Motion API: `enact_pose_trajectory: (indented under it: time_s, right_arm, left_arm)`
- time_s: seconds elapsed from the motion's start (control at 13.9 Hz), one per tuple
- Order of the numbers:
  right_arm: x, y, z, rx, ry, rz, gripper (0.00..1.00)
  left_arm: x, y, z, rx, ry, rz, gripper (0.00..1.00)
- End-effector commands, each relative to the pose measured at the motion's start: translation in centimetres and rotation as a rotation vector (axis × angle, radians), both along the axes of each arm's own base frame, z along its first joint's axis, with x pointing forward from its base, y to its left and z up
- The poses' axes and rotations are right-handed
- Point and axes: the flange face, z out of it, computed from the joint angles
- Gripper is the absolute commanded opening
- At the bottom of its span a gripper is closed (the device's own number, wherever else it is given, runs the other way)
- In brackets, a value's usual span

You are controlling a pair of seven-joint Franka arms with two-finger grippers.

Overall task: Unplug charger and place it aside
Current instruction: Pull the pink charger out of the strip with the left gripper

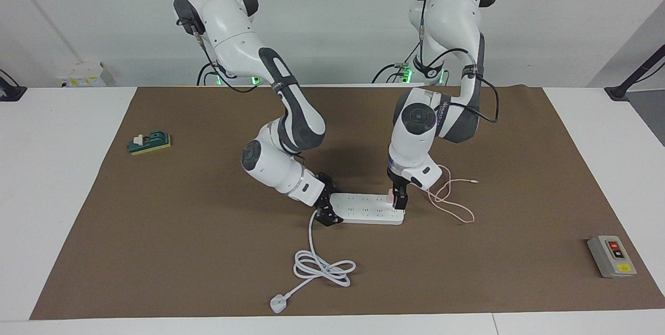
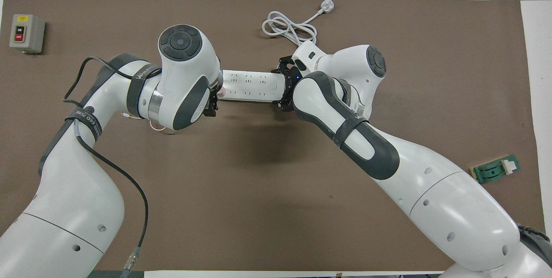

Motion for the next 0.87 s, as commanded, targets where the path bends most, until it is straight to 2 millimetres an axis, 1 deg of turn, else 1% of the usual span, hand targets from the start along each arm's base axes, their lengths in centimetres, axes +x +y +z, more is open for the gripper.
enact_pose_trajectory:
  time_s: [0.0, 0.07, 0.29, 0.36, 0.43, 0.5, 0.58, 0.65, 0.72, 0.79]
  right_arm:
    - [-0.09, 0.86, -1.05, 0.007, 0.002, 0.002, 0.13]
    - [-0.09, 0.86, -1.05, 0.007, 0.002, 0.002, 0.13]
    - [-0.09, 0.86, -1.05, 0.007, 0.002, 0.002, 0.13]
    - [-0.09, 0.86, -1.05, 0.007, 0.002, 0.002, 0.13]
    - [-0.09, 0.86, -1.05, 0.007, 0.002, 0.002, 0.13]
    - [-0.04, 0.76, -1.05, 0.007, 0.002, 0.0, 0.13]
    - [0.01, 0.66, -1.05, 0.007, 0.002, -0.001, 0.13]
    - [0.01, 0.66, -1.05, 0.007, 0.002, -0.001, 0.13]
    - [0.01, 0.66, -1.05, 0.007, 0.002, -0.001, 0.13]
    - [0.06, 0.56, -1.05, 0.007, 0.002, -0.003, 0.13]
  left_arm:
    - [-0.02, 0.45, -0.6, 0.009, -0.027, -0.007, 0.99]
    - [0.1, 0.5, -1.05, 0.009, -0.027, -0.009, 0.98]
    - [0.21, 0.52, -1.3, 0.02, -0.036, -0.023, 0.86]
    - [0.22, 0.63, -1.37, 0.021, -0.035, -0.021, 0.76]
    - [0.12, 0.56, -1.35, 0.022, -0.033, -0.027, 0.61]
    - [0.11, 0.57, -1.36, 0.023, -0.032, -0.033, 0.48]
    - [0.04, 0.49, -1.39, 0.024, -0.029, -0.041, 0.31]
    - [-0.05, 0.43, -1.43, 0.026, -0.025, -0.042, 0.1]
    - [-0.12, 0.24, -1.27, 0.026, -0.026, -0.044, 0.0]
    - [-0.16, 0.14, -1.02, 0.025, -0.028, -0.045, 0.0]
